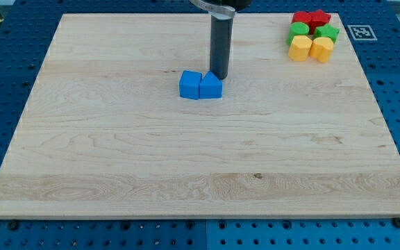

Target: Point your arm below the yellow heart

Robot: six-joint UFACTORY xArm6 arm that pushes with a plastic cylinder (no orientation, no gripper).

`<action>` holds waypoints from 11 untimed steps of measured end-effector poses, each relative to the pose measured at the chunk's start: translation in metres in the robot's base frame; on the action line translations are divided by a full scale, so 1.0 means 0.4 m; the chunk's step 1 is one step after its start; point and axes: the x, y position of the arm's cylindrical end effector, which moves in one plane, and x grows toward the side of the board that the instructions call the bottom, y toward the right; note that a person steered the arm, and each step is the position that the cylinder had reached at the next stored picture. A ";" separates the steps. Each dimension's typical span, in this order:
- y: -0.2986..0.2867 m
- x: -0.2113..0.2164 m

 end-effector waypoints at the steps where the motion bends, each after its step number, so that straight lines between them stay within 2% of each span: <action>1: 0.000 0.006; 4: 0.000 -0.016; 11: 0.054 0.024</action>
